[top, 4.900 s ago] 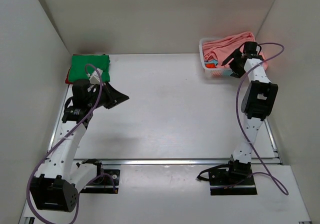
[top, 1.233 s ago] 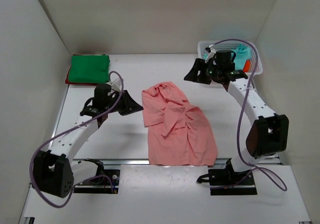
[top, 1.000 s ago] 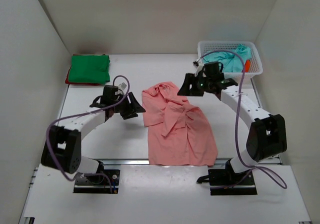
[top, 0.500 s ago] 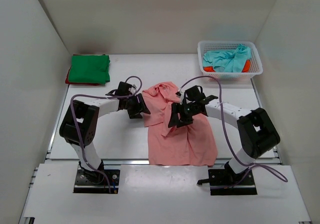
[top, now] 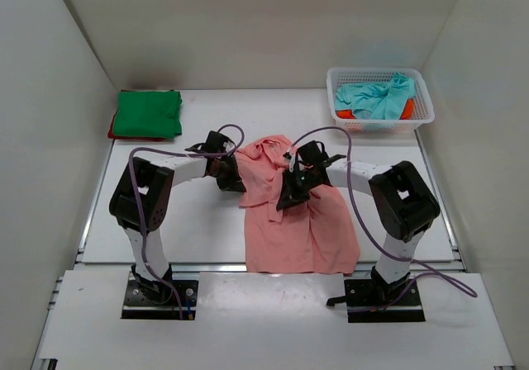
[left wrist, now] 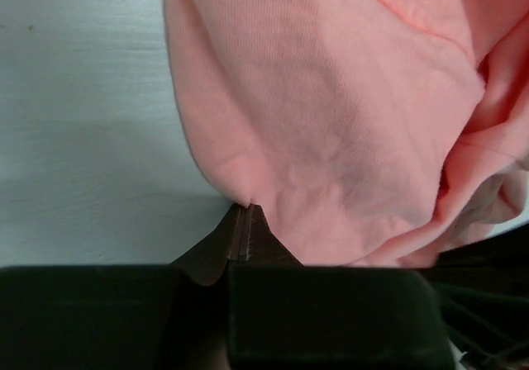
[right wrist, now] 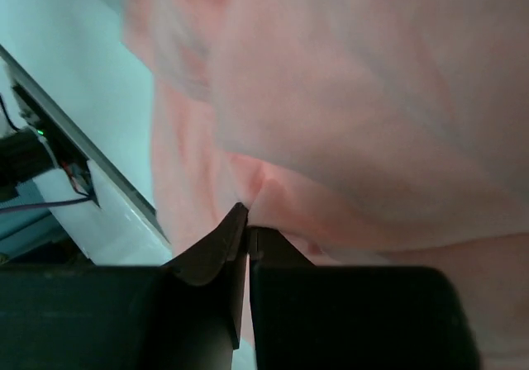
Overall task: Fold and stack the t-shirts
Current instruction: Flatten out the tshirt
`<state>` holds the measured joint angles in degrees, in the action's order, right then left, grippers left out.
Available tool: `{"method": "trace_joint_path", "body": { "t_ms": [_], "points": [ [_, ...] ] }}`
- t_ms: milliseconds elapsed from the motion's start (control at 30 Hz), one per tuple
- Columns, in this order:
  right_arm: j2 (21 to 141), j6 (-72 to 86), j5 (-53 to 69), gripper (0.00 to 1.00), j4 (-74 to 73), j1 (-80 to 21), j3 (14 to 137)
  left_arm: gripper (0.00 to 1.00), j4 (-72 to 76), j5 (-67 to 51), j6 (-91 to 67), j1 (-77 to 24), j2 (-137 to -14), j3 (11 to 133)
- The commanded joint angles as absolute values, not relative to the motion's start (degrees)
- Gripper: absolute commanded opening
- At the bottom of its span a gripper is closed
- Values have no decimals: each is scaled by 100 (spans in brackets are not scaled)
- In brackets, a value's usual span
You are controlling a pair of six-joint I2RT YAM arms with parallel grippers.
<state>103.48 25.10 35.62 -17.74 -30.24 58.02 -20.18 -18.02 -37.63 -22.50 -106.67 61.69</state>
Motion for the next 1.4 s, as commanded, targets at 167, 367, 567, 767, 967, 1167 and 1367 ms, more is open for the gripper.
{"method": "trace_joint_path", "body": {
  "t_ms": [167,367,567,767,967,1167,1367],
  "points": [
    [8440,2329,3559,0,-2206,-1953,6986,0,-3181,-914,-3129,-1671,-8931,7195],
    [7499,1820,3711,0,-2987,-1257,7637,0,-3655,-931,-3287,-1239,-7762,8050],
    [6357,1486,1753,0,-3770,-889,8358,0,-3595,-1608,-3296,-1661,-6962,8384],
    [6099,985,-139,0,-3947,-923,9605,0,-3639,-2556,-3261,-1574,-6417,9104],
    [7178,940,-282,0,-3481,-827,11264,0,-4017,-3460,-3523,-1301,-6311,10256],
    [9113,1915,1650,0,-2156,-395,12691,0,-3200,-4491,-4499,-642,-5900,9909],
    [11098,1793,2450,0,-1820,-1274,13384,0,-3005,-1618,-4544,-694,-4275,6762]
  ]
}}
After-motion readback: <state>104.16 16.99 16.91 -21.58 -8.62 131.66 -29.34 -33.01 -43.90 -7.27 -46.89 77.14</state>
